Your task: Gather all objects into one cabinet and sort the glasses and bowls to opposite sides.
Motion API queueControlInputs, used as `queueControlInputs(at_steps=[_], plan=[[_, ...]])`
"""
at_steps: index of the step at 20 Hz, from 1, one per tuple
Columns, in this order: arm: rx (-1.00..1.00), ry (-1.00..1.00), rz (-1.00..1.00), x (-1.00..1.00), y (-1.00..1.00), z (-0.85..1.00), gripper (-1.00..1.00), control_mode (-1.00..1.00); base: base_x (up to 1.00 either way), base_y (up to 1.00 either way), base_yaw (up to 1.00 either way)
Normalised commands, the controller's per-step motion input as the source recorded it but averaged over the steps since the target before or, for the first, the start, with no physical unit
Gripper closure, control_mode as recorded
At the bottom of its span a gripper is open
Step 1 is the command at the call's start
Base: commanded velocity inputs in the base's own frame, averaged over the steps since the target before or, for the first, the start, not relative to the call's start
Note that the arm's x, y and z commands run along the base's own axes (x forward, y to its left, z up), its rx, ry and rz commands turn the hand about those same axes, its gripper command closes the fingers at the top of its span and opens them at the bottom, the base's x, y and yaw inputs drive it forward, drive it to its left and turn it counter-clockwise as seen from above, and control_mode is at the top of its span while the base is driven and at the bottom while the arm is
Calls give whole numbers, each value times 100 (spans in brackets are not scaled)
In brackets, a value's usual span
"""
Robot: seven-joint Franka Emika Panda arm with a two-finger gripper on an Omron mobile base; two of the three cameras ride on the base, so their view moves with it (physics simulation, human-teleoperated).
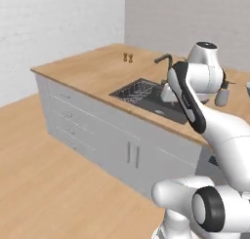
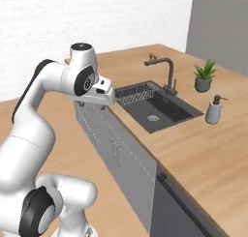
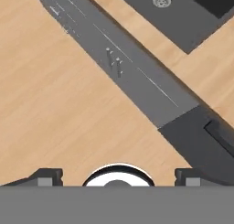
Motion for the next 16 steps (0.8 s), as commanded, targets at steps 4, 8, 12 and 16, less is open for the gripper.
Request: queueControlInputs(at_steps=[4,8,12,16], plan=[[0,0,0,0,0,0,-100,100,-16,0,100],[0,0,0,0,0,0,-100,100,-1,0,96],[0,0,0,0,0,0,-100,100,59,6,60],[0,0,0,0,0,0,-100,100,100,20,3]])
